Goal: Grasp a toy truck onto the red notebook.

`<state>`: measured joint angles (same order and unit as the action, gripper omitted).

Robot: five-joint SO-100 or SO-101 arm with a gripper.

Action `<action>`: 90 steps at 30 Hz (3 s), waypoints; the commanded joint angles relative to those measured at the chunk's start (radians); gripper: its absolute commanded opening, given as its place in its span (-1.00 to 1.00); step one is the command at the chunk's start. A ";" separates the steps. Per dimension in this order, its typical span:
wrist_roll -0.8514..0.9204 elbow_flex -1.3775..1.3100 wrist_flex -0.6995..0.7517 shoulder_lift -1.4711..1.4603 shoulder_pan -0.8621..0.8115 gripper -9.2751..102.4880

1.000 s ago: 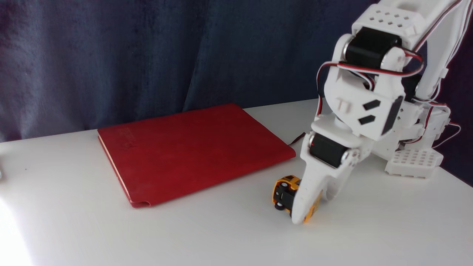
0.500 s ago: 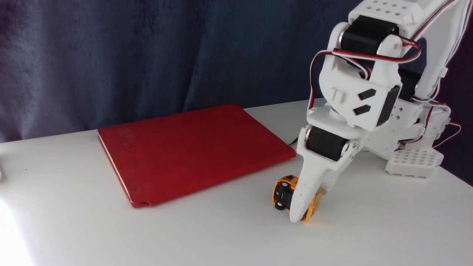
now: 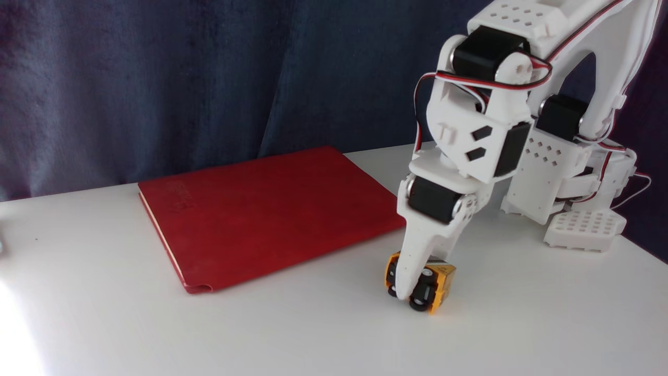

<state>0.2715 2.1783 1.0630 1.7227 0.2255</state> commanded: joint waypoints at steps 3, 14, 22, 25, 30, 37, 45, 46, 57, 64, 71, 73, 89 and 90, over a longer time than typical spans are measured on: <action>0.015 0.006 0.008 0.005 -0.006 -0.67; 0.005 0.054 0.158 0.290 0.009 -0.74; 0.015 0.023 0.417 0.813 0.005 -0.76; 0.060 -0.104 0.466 0.765 -0.107 -0.84; 0.107 -0.275 0.359 0.549 -0.342 -0.84; 0.193 -0.640 0.413 0.008 -0.538 -0.84; 0.275 -0.591 0.337 -0.150 -0.607 -0.84; 0.281 -0.574 0.328 -0.152 -0.607 -0.84; 0.318 -0.584 0.284 -0.299 -0.589 -0.84; 0.350 -0.620 0.304 -0.359 -0.584 -0.84; 0.350 -0.673 0.370 -0.407 -0.584 -0.45; 0.350 -0.686 0.385 -0.399 -0.586 -0.42; 0.345 -0.560 0.560 0.069 -0.474 -0.41; 0.337 -0.495 0.563 0.160 -0.440 -0.42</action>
<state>0.6182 1.5647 1.6183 1.7012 -0.2730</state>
